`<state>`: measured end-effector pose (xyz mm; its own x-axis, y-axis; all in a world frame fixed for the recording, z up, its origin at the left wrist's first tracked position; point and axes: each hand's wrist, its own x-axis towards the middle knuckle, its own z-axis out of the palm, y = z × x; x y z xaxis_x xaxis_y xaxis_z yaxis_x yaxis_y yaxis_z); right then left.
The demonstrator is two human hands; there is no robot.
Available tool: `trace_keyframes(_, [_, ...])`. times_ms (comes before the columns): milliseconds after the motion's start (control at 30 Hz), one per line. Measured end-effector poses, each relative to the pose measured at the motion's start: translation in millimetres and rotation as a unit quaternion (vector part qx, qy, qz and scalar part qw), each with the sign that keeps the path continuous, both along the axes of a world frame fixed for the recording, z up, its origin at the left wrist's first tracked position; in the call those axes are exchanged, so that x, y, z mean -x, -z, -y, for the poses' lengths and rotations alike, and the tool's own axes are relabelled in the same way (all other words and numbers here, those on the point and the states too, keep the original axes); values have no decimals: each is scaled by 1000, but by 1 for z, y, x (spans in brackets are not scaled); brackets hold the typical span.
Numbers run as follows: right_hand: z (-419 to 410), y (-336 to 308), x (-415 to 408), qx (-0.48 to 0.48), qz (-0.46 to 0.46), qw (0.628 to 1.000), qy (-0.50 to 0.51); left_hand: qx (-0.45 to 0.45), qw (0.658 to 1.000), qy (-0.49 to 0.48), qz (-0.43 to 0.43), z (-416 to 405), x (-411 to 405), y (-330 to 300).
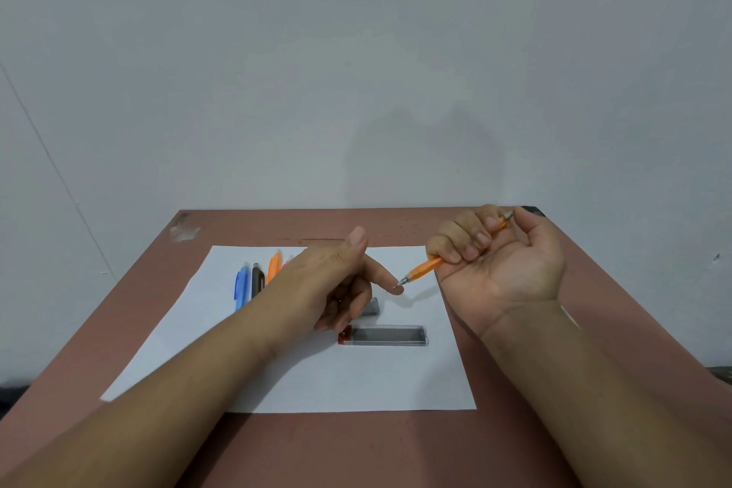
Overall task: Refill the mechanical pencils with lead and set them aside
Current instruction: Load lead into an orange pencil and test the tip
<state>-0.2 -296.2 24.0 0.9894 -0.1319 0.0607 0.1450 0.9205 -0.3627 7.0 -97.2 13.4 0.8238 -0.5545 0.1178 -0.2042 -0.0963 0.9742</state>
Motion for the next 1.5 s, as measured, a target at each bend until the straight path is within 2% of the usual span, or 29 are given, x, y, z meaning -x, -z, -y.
trace_keyframes(300, [1, -2, 1, 2, -1, 1000, -7, 24, 1000, -2, 6, 0, 1, 1])
trace_keyframes(433, [1, -1, 1, 5, 0, 1000, -8, -1, 999, 7, 47, -4, 1, -1])
trace_keyframes(667, [1, -1, 1, 6, -2, 1000, -5, -2, 1000, -14, 12, 0, 1, 1])
trace_keyframes(1500, [1, -2, 2, -6, -10, 1000, -6, -22, 998, -7, 52, -1, 2, 0])
